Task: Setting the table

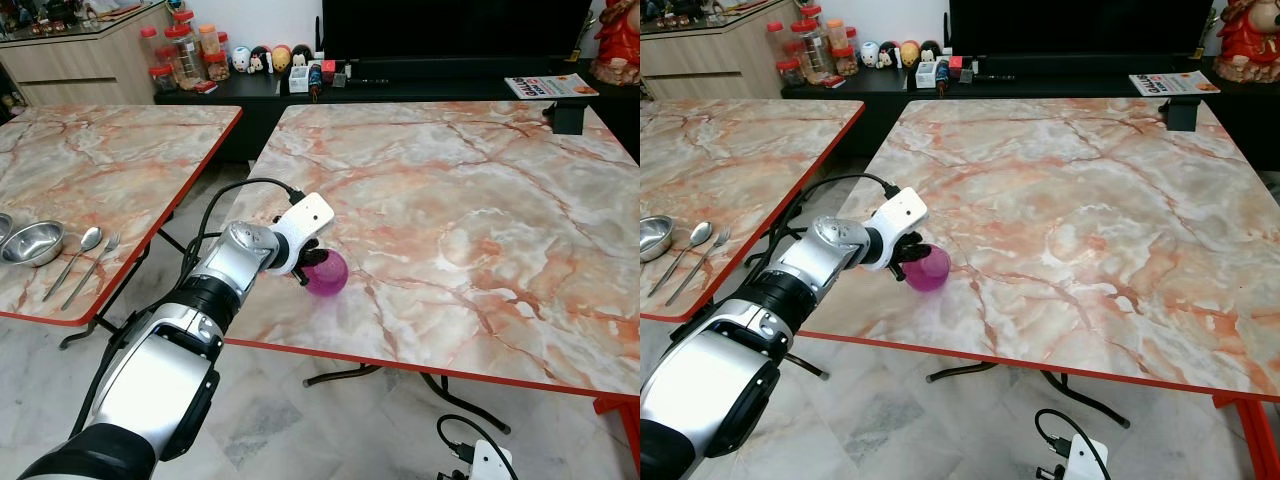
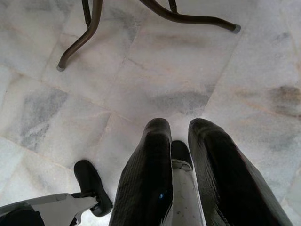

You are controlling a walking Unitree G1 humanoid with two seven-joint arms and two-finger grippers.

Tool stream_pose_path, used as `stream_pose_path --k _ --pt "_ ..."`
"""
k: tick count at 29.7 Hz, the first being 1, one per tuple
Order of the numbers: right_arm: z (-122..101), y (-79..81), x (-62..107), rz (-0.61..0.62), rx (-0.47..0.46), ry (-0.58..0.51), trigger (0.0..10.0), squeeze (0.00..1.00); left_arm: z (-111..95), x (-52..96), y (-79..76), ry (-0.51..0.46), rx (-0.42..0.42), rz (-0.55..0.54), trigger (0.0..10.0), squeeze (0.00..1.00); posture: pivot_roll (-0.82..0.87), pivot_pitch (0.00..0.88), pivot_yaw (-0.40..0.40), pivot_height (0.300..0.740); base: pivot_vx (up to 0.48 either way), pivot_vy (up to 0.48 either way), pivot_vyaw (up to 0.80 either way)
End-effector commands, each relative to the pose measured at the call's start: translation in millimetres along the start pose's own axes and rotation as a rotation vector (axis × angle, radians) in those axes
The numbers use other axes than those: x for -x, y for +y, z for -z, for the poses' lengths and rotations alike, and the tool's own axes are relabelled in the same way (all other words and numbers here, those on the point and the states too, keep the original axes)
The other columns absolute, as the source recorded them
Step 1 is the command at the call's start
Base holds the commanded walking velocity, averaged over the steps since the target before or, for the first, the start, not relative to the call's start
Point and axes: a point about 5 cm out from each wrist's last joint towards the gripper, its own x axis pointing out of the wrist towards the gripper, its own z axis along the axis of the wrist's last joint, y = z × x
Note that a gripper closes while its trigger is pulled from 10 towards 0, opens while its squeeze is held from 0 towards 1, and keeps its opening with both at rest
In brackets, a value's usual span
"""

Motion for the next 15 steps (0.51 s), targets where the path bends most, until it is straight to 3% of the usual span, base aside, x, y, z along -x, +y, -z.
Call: stream_pose_path --k 1,4,15 --pt "2.0 1.0 0.5 0.003 -0.014 0.005 10.0 0.00 -0.3 1.8 2.3 -0.005 0.025 0.010 10.0 0.00 -0.01 0.000 0.095 0.740 0.000 0.000 0.00" --pt "2.2 1.2 0.6 0.002 -0.015 0.005 10.0 0.00 2.8 2.1 -0.3 -0.010 0.048 0.053 10.0 0.00 -0.01 0.000 0.097 0.740 0.000 0.000 0.00" --pt "3.4 1.2 0.8 0.002 -0.017 0.010 10.0 0.00 18.6 4.5 2.5 0.020 0.172 0.056 10.0 0.00 -0.01 0.000 0.100 0.740 0.000 0.000 0.00"
